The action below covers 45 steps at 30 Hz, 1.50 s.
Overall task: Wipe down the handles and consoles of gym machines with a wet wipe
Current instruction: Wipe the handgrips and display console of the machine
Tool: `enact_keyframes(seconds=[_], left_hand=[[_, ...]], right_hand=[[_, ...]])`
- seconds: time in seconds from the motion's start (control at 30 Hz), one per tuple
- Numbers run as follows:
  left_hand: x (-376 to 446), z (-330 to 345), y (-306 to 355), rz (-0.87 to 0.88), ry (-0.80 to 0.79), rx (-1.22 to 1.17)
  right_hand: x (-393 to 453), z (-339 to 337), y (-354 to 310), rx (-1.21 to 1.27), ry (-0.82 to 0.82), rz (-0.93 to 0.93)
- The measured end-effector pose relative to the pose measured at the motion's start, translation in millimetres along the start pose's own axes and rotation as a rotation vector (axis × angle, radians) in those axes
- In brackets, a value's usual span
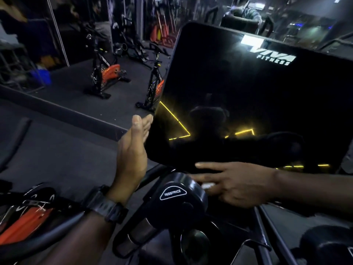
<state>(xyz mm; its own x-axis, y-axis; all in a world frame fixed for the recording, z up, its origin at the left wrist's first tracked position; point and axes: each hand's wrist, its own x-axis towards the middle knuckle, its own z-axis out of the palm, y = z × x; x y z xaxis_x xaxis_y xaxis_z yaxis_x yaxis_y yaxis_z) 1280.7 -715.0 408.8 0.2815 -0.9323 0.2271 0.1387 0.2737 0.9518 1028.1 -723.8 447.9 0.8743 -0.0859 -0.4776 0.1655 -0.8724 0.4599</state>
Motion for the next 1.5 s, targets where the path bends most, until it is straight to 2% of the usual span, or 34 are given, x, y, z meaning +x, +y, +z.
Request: enact_keyframes(seconds=[0.1,0.2,0.43,0.5,0.67,0.87,0.93,1.0,1.07,1.17,1.27,1.33,1.37,1.5], left_hand=[[0,0,-1,0.000,-0.009,-0.011],[-2,-2,0,0.011,-0.021,-0.022],[10,-12,2,-0.111,0.027,-0.108],[14,-15,3,-0.125,0.066,-0.103],[13,-17,5,-0.191,0.086,-0.209],[20,-20,16,-0.153,0.218,-0.361],[22,-20,18,-0.155,0.217,-0.350],[21,-17,18,-0.180,0.186,-0.338],[17,-13,19,-0.215,0.167,-0.357],[12,-11,17,-0.248,0.134,-0.339],[9,-10,19,-0.272,0.061,-0.272],[8,-8,23,-0.280,0.027,-0.272],[8,-7,24,-0.274,0.013,-0.278],[11,-2,28,-0.247,-0.018,-0.238]], right_hand=[[-5,-7,12,-0.043,-0.113,-0.209],[24,-20,36,-0.071,-0.079,-0.296],[115,-50,85,-0.153,0.162,-0.126],[114,-48,81,-0.126,0.159,-0.066],[98,-43,83,-0.116,0.167,-0.080],[102,-51,115,-0.205,0.371,0.374],[91,-55,119,-0.157,0.454,0.594],[85,-61,122,-0.094,0.515,0.737],[88,-63,119,-0.080,0.566,0.701],[104,-44,86,-0.091,0.566,0.477],[109,-28,47,-0.024,0.352,0.306],[98,-31,53,0.004,0.266,0.291],[92,-37,65,0.011,0.280,0.364],[64,-64,120,-0.064,0.298,0.846]])
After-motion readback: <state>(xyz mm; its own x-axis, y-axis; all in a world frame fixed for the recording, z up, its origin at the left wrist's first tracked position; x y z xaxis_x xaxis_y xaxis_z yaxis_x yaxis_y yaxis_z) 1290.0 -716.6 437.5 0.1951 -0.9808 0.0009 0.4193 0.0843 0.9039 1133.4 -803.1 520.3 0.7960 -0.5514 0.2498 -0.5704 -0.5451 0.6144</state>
